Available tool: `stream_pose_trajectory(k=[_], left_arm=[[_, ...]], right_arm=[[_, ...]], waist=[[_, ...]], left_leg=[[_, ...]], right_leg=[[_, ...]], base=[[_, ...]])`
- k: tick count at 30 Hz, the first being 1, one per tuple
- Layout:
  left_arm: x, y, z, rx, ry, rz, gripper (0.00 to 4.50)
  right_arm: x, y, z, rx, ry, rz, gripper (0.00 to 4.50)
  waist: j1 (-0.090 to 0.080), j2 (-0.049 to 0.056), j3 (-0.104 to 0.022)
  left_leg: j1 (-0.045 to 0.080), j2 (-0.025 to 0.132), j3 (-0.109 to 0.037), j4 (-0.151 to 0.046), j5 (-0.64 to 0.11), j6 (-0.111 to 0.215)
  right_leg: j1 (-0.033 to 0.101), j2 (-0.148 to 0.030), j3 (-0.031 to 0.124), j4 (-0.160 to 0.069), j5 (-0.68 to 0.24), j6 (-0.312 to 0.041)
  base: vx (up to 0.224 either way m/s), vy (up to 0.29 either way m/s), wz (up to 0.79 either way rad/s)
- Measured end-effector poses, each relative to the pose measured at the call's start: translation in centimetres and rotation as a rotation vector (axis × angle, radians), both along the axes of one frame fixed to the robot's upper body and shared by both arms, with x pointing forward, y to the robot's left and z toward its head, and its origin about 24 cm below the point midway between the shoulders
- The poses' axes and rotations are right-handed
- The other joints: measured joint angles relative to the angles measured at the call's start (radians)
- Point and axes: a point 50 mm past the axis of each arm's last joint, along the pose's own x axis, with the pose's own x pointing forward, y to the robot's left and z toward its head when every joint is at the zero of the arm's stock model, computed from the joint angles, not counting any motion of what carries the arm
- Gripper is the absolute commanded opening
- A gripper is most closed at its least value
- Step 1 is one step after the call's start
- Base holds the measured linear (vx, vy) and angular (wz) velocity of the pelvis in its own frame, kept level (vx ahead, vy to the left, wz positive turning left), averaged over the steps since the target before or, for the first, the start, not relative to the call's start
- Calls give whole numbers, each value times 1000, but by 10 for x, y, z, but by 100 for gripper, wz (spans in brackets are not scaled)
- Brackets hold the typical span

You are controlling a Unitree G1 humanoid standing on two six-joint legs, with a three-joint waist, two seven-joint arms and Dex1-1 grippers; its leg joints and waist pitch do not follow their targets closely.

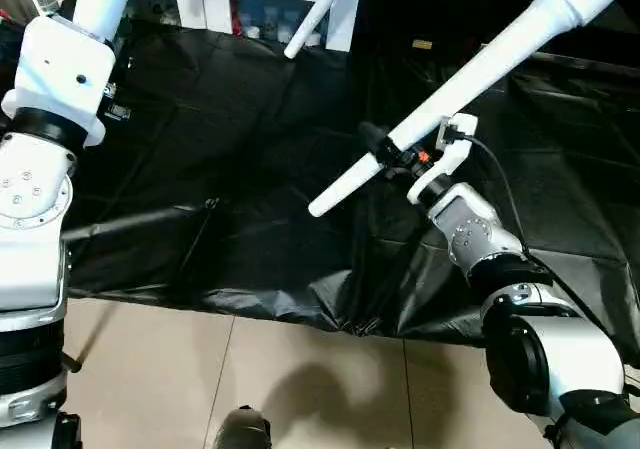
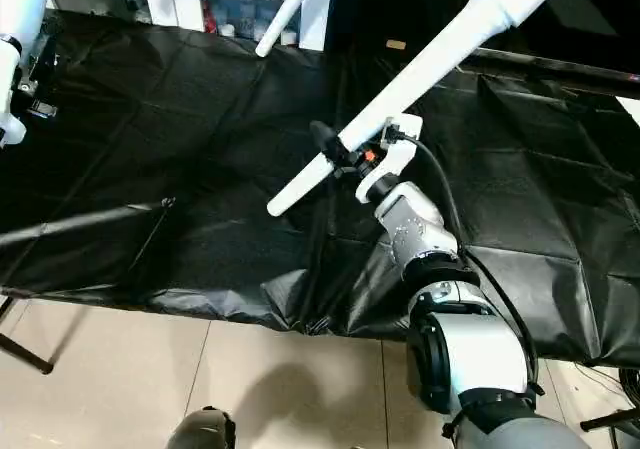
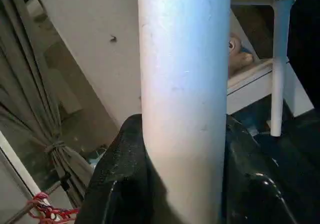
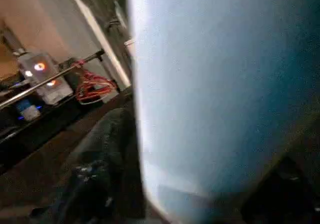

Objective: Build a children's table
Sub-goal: Flip table

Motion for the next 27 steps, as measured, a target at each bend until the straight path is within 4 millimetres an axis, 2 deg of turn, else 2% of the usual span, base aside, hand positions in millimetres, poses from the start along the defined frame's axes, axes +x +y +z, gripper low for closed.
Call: stream_pose_trajectory(k=[12,19,23,27], left_arm=[[0,4,-6,-36,2,-1,155],[2,3,-13,-57,6,-10,155],[2,1,-24,-94,27,-27,155],[3,0,-41,-148,67,-42,155]], right_arm=[[-3,-8,1,7,-24,70,165],[-5,-12,0,-14,-42,72,157],[-13,-21,-1,-49,-93,72,155],[-25,-32,-1,-91,-146,56,154]], waist=[[2,-1,1],[1,-1,1],[3,-1,1],[4,-2,0]], left_leg=[[-1,2,7,-5,5,7],[0,4,10,-5,5,7],[1,5,12,-5,5,7],[1,11,21,-5,5,7]], right_leg=[[2,0,0,-8,0,0],[2,-1,0,-8,0,0],[4,-1,0,-9,0,1],[5,-1,0,-9,-1,1]], base=[[0,0,0],[0,0,0],[0,0,0],[0,0,0]])
